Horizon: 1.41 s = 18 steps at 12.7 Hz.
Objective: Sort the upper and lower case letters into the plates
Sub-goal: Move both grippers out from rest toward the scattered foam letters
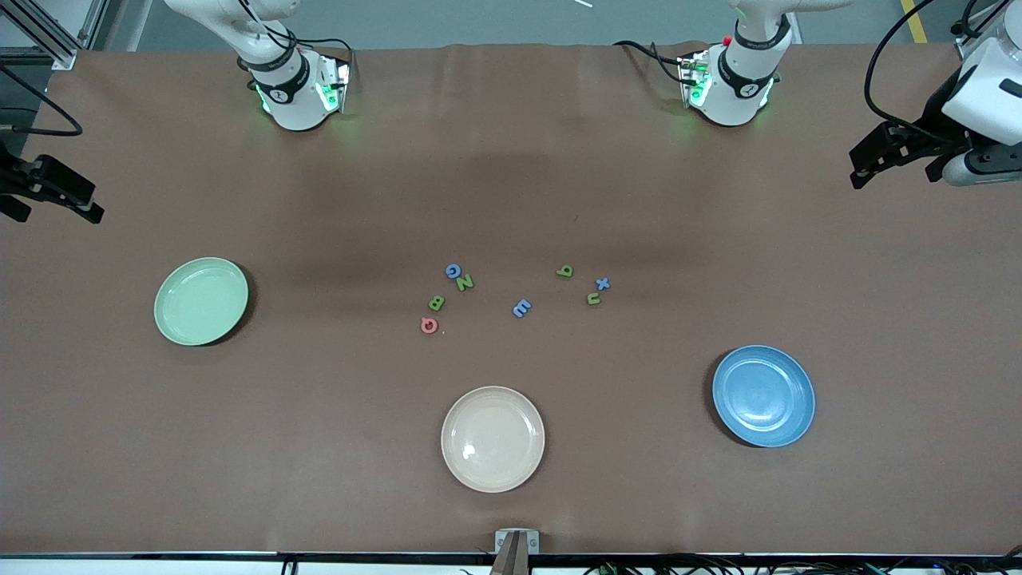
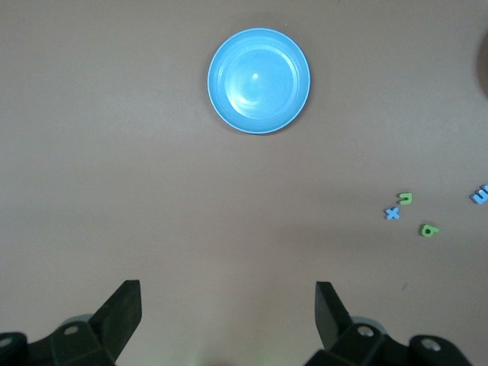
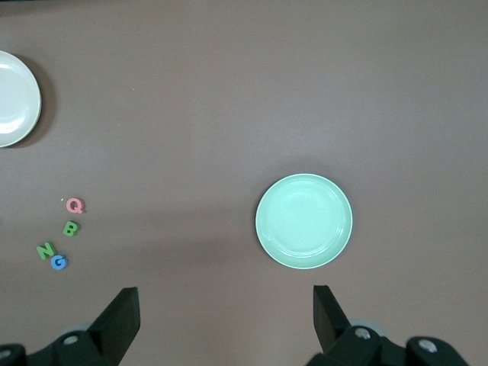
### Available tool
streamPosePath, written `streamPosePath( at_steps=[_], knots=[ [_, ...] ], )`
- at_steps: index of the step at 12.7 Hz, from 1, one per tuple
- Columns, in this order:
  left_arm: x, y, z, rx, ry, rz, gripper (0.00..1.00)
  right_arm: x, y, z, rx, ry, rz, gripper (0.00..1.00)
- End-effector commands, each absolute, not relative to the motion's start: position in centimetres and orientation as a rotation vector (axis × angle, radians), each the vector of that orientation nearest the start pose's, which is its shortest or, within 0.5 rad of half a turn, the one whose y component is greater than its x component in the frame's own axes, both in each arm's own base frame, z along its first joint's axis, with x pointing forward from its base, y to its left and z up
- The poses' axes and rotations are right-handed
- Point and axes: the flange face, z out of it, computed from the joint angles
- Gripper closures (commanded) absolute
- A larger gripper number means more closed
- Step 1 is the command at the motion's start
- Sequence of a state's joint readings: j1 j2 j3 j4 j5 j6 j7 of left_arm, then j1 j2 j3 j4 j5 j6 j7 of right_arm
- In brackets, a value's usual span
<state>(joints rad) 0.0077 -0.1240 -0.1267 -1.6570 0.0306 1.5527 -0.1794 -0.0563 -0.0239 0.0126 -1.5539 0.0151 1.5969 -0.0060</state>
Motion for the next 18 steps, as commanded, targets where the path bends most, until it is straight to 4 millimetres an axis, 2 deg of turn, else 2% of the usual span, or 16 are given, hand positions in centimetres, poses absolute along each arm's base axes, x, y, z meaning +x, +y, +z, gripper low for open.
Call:
streamPosePath(
  at_steps=[1, 3, 6, 9, 11, 12, 13, 15, 16, 17, 18],
  knots=[
    [51.0, -6.6, 65.3, -3.150, -0.076, 0.001, 0.00, 55.5, -1.9, 64.8, -3.128, 0.036, -0.094, 0.00],
    [51.1, -6.4, 65.3, -3.151, -0.086, 0.008, 0.00, 55.5, -1.9, 64.9, -3.129, 0.038, -0.096, 0.00],
    [52.3, -7.3, 63.1, -3.148, -0.067, 0.073, 0.00, 55.6, -1.8, 65.1, -3.127, 0.036, -0.108, 0.00],
    [52.1, -12.6, 58.4, -3.126, -0.074, 0.089, 0.00, 55.9, -1.3, 64.5, -3.115, 0.038, -0.089, 0.00],
    [51.2, -17.5, 53.7, -3.117, -0.142, 0.071, 0.00, 56.4, 1.2, 63.7, -3.112, -0.021, -0.067, 0.00],
    [50.1, -20.2, 50.8, -3.116, -0.158, 0.047, 0.00, 56.7, 2.8, 63.1, -3.110, -0.045, -0.051, 0.00],
    [49.3, -22.5, 47.9, -3.124, -0.219, 0.000, 0.00, 57.1, 5.2, 62.1, -3.111, -0.045, -0.028, 0.00],
    [48.7, -25.4, 42.2, -3.142, -0.286, 0.024, 0.00, 58.0, 10.2, 59.9, -3.112, 0.016, -0.014, 0.00],
    [48.7, -26.9, 39.0, -3.163, -0.320, 0.045, 0.00, 58.5, 12.8, 58.1, -3.127, 0.042, 0.017, 0.00],
    [48.3, -28.4, 36.4, -3.177, -0.348, 0.028, 0.00, 59.3, 15.6, 55.0, -3.139, 0.029, 0.067, 0.00],
    [48.0, -29.8, 33.7, -3.182, -0.362, -0.005, 0.00, 59.8, 18.5, 52.8, -3.143, -0.033, 0.067, 0.00]
  ],
)
